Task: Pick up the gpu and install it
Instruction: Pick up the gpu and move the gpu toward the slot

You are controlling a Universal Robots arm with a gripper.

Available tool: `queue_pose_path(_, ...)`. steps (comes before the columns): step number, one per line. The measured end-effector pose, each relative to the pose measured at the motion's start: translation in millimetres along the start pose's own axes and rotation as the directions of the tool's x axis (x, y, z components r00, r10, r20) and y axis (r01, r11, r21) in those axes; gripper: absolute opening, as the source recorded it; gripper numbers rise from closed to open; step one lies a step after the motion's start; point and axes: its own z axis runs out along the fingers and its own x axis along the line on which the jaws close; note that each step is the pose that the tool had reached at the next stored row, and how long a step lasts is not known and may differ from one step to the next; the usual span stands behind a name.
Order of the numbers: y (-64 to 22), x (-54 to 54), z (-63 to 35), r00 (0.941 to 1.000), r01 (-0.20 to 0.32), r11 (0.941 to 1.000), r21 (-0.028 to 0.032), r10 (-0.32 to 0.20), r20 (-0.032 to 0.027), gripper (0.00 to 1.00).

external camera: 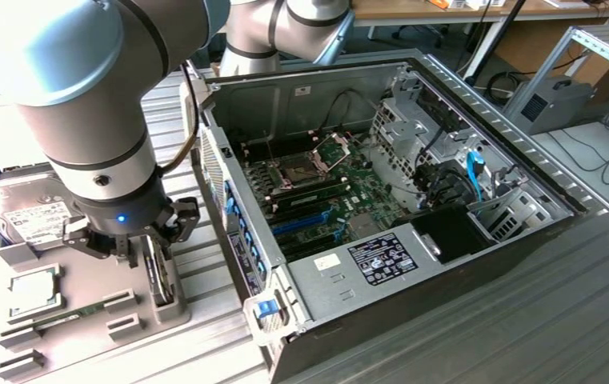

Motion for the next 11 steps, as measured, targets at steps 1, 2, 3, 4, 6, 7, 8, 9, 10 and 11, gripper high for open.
queue_pose_path(1, 0.0, 0.0, 0.0, 1.0, 0.0, 1.0, 0.0, 0.0, 0.0, 0.47)
queue_pose_path(2, 0.0, 0.0, 0.0, 1.0, 0.0, 1.0, 0.0, 0.0, 0.0, 0.4)
queue_pose_path(3, 0.0, 0.0, 0.0, 1.0, 0.0, 1.0, 0.0, 0.0, 0.0, 0.34)
queue_pose_path(4, 0.0, 0.0, 0.0, 1.0, 0.0, 1.0, 0.0001, 0.0, -0.0001, 0.28)
queue_pose_path(6, 0.0, 0.0, 0.0, 1.0, 0.0, 1.0, 0.0, 0.0, 0.0, 0.27)
queue_pose_path(7, 0.0, 0.0, -0.1, 1.0, 0.0, 1.0, 0.0001, 0.0, -0.0001, 0.27)
queue_pose_path(8, 0.0, 0.0, 0.0, 1.0, 0.0, 1.0, 0.0, 0.0, 0.0, 0.27)
queue_pose_path(9, 0.0, 0.0, 0.0, 1.0, 0.0, 1.0, 0.0001, 0.0, -0.0001, 0.27)
queue_pose_path(10, 0.0, 0.0, 0.0, 1.0, 0.0, 1.0, 0.0001, 0.0, -0.0001, 0.27)
queue_pose_path(11, 0.0, 0.0, -0.1, 1.0, 0.0, 1.0, 0.0001, 0.0, -0.0001, 0.27)
